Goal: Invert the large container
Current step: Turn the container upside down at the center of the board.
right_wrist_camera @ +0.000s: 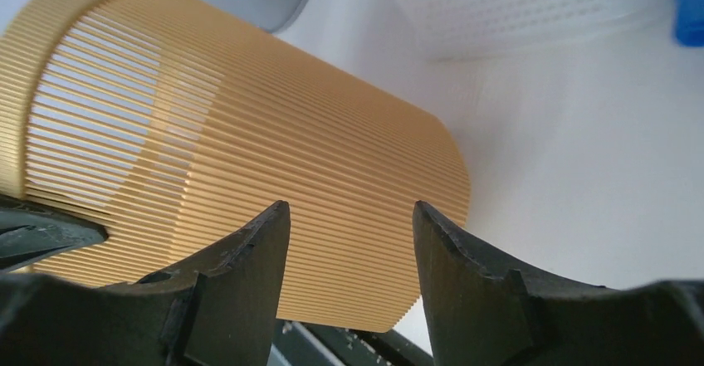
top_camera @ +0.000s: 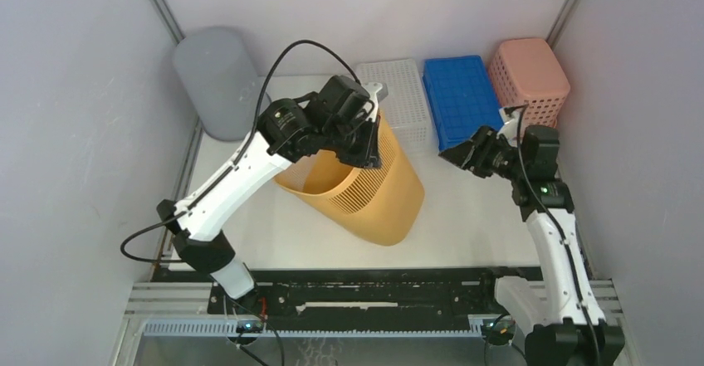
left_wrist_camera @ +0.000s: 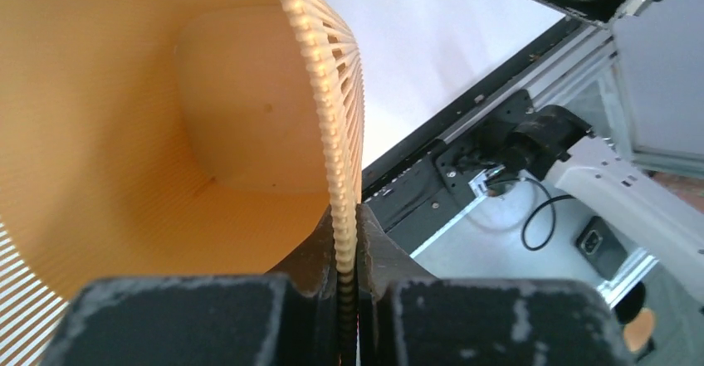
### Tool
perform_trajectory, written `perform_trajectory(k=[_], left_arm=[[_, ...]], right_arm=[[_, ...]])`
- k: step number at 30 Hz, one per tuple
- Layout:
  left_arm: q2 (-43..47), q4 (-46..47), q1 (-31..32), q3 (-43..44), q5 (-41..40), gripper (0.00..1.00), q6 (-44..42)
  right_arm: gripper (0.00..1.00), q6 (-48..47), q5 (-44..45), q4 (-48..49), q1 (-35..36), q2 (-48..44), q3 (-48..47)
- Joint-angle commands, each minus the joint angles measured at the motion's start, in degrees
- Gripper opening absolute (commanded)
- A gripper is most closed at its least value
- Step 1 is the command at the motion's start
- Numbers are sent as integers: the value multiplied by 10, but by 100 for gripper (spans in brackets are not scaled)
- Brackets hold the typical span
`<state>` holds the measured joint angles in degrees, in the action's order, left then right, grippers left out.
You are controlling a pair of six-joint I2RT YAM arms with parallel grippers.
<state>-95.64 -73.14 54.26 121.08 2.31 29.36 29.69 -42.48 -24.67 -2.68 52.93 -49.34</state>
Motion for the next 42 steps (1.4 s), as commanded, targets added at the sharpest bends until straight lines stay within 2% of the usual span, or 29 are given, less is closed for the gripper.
perform_trajectory(k=[1,6,11,17,20,28,30,35,39,42], left_arm=[[92,179,-27,-90,54,0,63],[200,401,-75,-296,108,0,166],[276,529,-92,-422,130,0,220],[326,637,-104,-494,148,0,271],[337,723,-107,-554,165,0,313],[349,923,-110,-690,149,0,396],[353,935,-111,-712,137,0,413],[359,887,-124,-743,120,1,425],[347,901,-142,-776,145,8,442],[337,921,-151,-794,164,19,448]], right_arm=[[65,-16,81,-49,-34,-64,-37],[66,-9,78,-70,-82,-101,-43],[66,-6,64,-78,-92,-108,-44],[66,5,43,-72,-92,-111,-44],[66,7,38,-76,-93,-116,-48],[66,0,18,-129,-113,-117,-118],[66,-6,18,-140,-115,-116,-126],[66,-15,21,-159,-116,-113,-129],[66,-14,19,-156,-115,-111,-125],[66,-11,13,-151,-115,-106,-122]])
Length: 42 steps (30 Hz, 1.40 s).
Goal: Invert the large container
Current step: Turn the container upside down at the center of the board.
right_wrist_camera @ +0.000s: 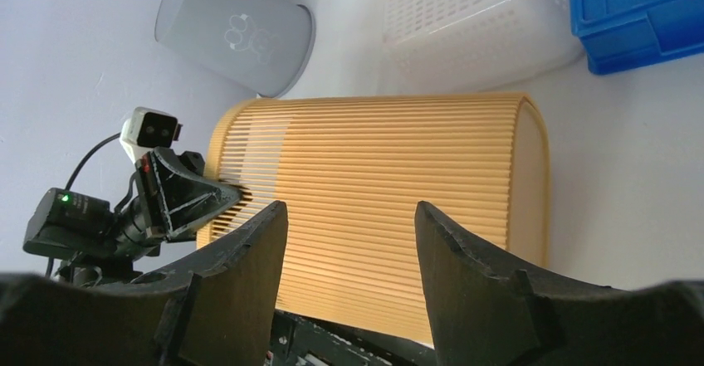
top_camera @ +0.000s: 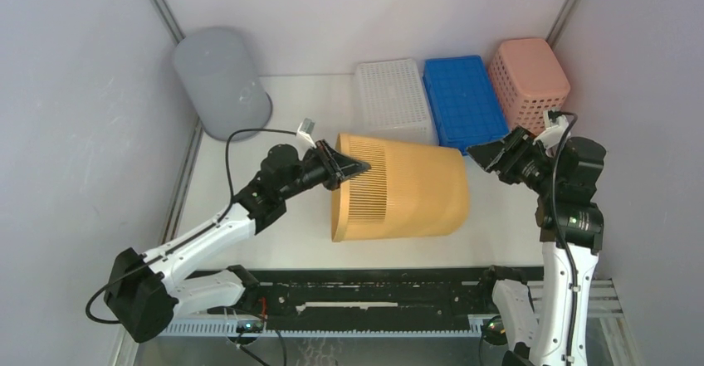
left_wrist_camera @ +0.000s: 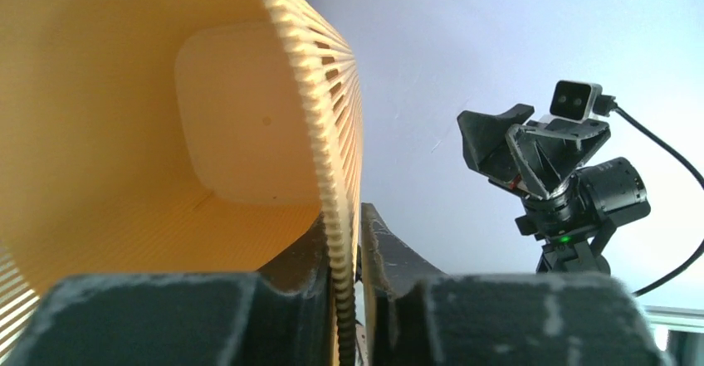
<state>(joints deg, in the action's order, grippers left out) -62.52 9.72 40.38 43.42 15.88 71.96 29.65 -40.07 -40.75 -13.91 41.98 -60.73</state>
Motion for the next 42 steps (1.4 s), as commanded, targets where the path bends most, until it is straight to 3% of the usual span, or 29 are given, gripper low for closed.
perform_trajectory(k=[1,4,7,10,16,24,32,42], left_arm=[[4,95,-14,-22,31,26,22],[-1,94,-20,-29,44,44,15],[-8,100,-28,-41,61,52,19],[-9,108,-31,-51,74,54,28],[28,22,-31,-46,80,58,7],[43,-21,-31,-46,114,58,-13],[0,-11,-30,-29,154,55,-31],[-21,24,-30,-21,172,41,-26]], right_arm=[[66,-10,-13,11,-2,5,-6],[66,-9,-18,16,-2,10,2],[66,-8,-32,25,-1,13,13],[66,-7,-36,30,-1,14,20],[66,-16,-37,26,0,18,23],[66,-14,-42,33,3,18,35],[66,-7,-38,43,14,17,46],[66,-9,-43,46,18,17,51]])
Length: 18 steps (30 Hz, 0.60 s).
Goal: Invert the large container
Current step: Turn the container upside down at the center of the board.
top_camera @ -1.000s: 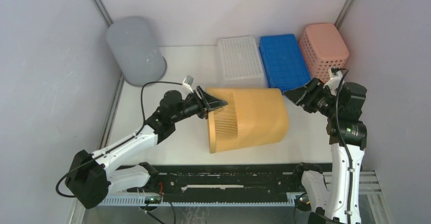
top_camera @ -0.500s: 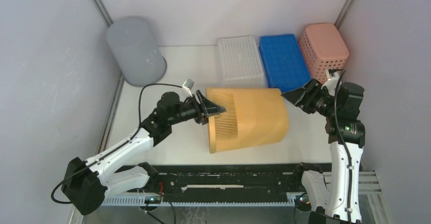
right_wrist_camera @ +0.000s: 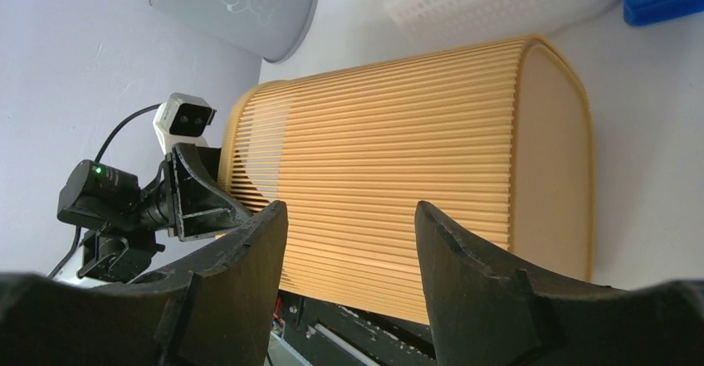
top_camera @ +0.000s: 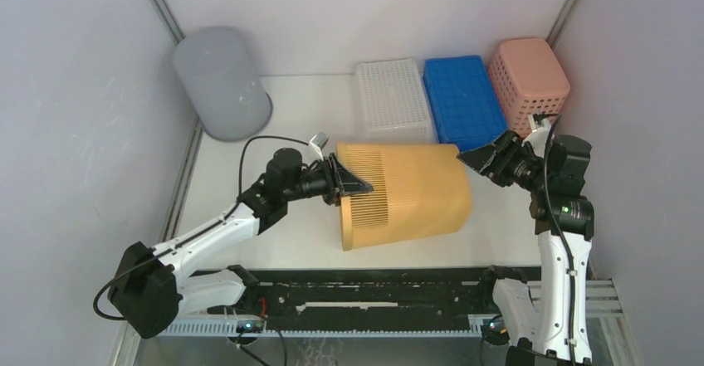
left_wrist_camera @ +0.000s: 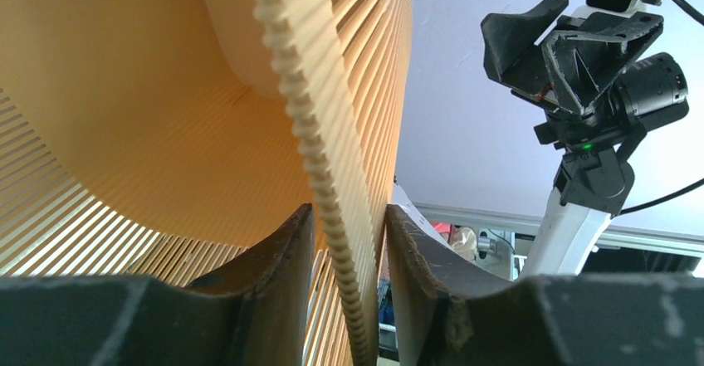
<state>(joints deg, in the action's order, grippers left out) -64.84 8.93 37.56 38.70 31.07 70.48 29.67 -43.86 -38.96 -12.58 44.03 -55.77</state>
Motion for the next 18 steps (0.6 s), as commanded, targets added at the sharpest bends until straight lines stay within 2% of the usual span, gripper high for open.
perform_trajectory(k=[1,4,9,18], left_arm=[[3,32,-2,27,21,40,-10],[9,31,-2,29,24,32,-8],[6,32,-2,35,32,2,-6],[-6,189,-2,5,50,0,72]], right_arm=[[66,-9,-5,28,4,-4,2],[66,-8,-7,31,4,-6,6],[66,-5,-13,38,5,-7,13],[66,3,-14,43,4,-10,8]])
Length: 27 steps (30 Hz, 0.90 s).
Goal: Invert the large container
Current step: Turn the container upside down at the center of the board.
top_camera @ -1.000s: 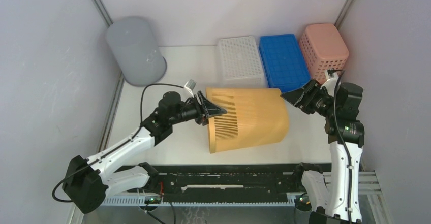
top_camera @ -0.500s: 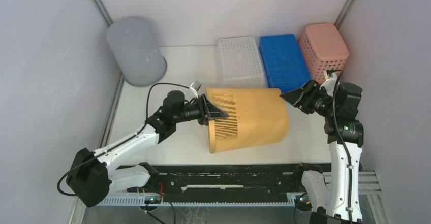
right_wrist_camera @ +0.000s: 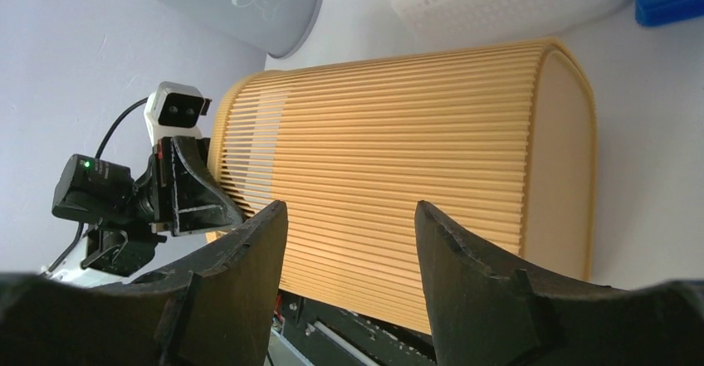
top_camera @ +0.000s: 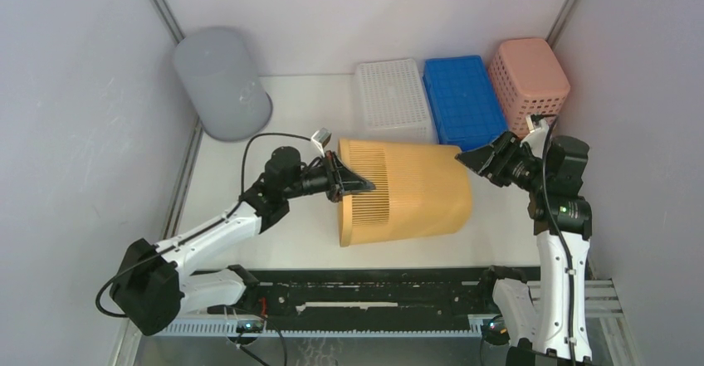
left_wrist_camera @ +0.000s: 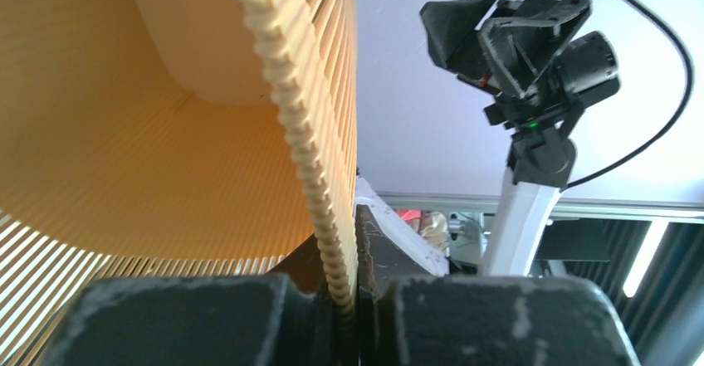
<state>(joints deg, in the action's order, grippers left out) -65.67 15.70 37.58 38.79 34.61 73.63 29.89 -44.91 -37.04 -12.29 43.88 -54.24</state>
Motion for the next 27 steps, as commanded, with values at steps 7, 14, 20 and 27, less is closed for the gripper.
perform_trajectory(k=[7,14,20,27], left_arm=[[-45,333,13,17,6,0,148],[-171,535,52,80,-11,0,237],[-294,676,86,166,-15,0,276],[-416,695,121,308,-31,0,269]], right_arm=[[66,-3,22,-11,-14,26,-104],[66,-8,33,-61,-29,63,-228],[66,-13,40,-103,-33,75,-299],[66,-53,48,-192,-33,99,-387]])
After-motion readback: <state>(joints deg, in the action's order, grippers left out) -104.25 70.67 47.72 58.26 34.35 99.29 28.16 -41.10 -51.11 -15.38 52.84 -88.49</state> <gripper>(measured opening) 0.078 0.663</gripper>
